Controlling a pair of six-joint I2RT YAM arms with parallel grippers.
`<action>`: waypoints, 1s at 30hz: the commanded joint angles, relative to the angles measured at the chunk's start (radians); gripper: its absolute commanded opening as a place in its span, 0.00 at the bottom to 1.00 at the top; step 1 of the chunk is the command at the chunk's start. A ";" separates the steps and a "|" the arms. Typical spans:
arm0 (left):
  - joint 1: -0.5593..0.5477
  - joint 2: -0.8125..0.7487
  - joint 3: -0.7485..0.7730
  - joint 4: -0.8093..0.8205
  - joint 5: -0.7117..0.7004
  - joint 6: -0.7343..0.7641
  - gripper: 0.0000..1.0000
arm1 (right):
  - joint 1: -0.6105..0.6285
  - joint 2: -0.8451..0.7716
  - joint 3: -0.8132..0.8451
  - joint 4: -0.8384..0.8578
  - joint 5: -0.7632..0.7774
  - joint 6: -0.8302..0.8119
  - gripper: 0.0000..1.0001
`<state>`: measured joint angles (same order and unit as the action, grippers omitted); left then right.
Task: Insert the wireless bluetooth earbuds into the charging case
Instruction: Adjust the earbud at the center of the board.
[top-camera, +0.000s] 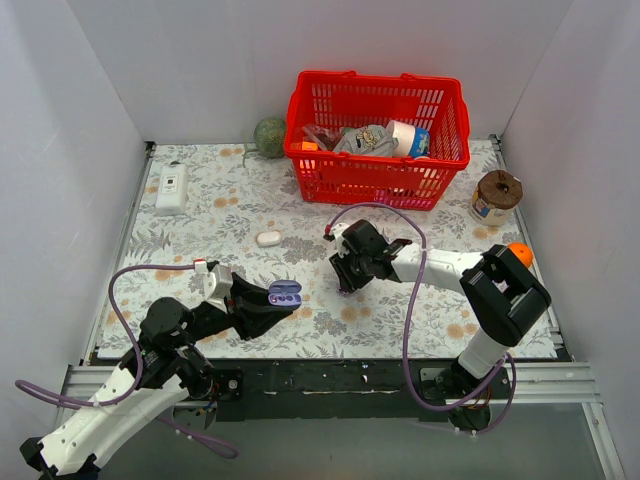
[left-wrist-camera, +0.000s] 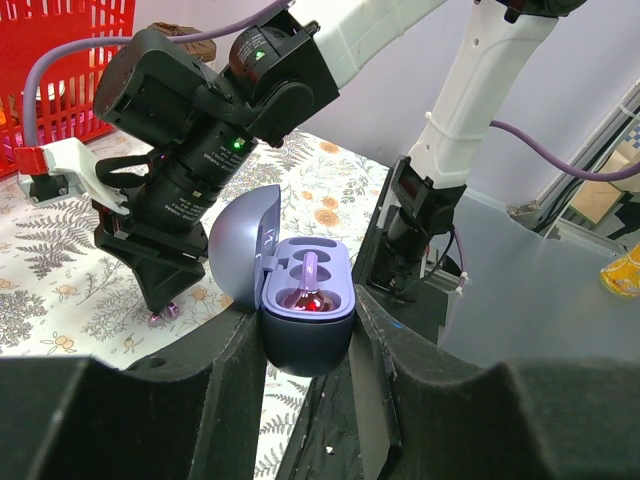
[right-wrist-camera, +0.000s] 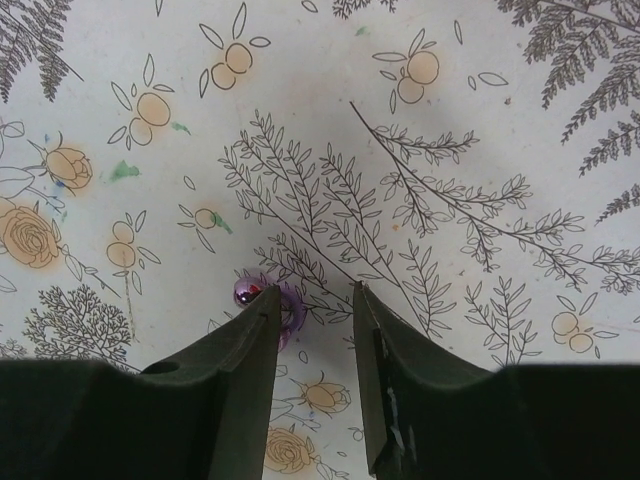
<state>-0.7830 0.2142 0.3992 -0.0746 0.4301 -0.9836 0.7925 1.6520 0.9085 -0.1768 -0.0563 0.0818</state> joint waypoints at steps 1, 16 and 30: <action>-0.002 0.002 0.000 0.019 0.006 -0.003 0.00 | 0.007 -0.015 -0.020 0.025 -0.008 0.007 0.42; -0.002 -0.001 0.004 0.019 0.006 -0.004 0.00 | 0.007 -0.049 -0.057 0.026 -0.066 0.061 0.43; -0.002 0.020 0.004 0.033 0.006 -0.004 0.00 | 0.004 -0.112 -0.082 0.043 -0.083 0.220 0.43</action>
<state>-0.7830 0.2214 0.3992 -0.0723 0.4301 -0.9848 0.7944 1.5921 0.8337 -0.1543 -0.1268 0.2302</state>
